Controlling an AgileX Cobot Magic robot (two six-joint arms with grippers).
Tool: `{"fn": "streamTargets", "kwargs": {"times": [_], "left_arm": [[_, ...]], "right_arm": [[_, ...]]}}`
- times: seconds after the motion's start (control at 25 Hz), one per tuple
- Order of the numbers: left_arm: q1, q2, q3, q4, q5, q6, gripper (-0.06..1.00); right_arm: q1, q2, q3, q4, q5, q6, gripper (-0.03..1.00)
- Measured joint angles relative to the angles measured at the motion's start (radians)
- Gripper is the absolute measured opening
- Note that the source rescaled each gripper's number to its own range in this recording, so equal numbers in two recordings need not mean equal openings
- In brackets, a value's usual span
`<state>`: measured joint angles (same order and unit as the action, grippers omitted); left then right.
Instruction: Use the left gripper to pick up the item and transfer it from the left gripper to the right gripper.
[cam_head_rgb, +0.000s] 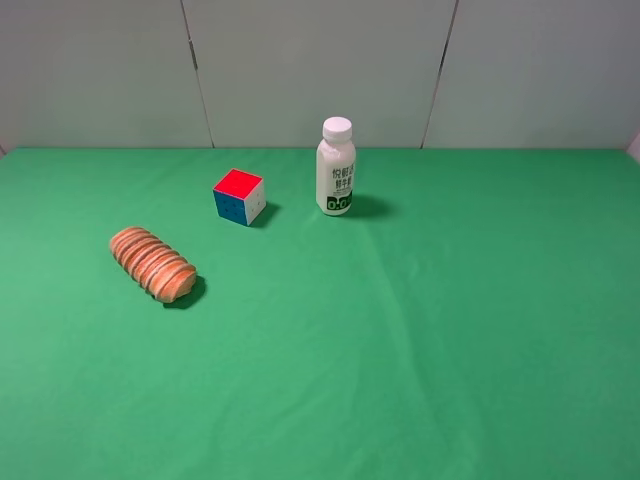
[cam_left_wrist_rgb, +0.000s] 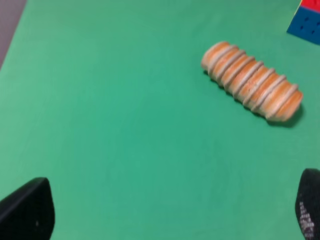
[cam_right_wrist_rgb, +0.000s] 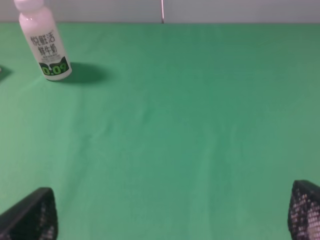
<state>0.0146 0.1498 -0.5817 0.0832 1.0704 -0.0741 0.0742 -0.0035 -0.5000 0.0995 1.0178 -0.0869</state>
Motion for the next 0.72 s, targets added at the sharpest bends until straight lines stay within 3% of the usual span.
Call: {"fn": "streamTargets", "kwargs": {"times": [0.36, 0.72], "left_arm": [[0.0, 0.333, -0.097, -0.035, -0.048, -0.003, 1.0], [0.0, 0.619, -0.124, -0.121, -0.17, -0.052, 1.0]], "right_arm": [[0.0, 0.0, 0.0, 0.0, 0.0, 0.0, 1.0], [0.0, 0.0, 0.0, 0.0, 0.0, 0.0, 1.0]]}}
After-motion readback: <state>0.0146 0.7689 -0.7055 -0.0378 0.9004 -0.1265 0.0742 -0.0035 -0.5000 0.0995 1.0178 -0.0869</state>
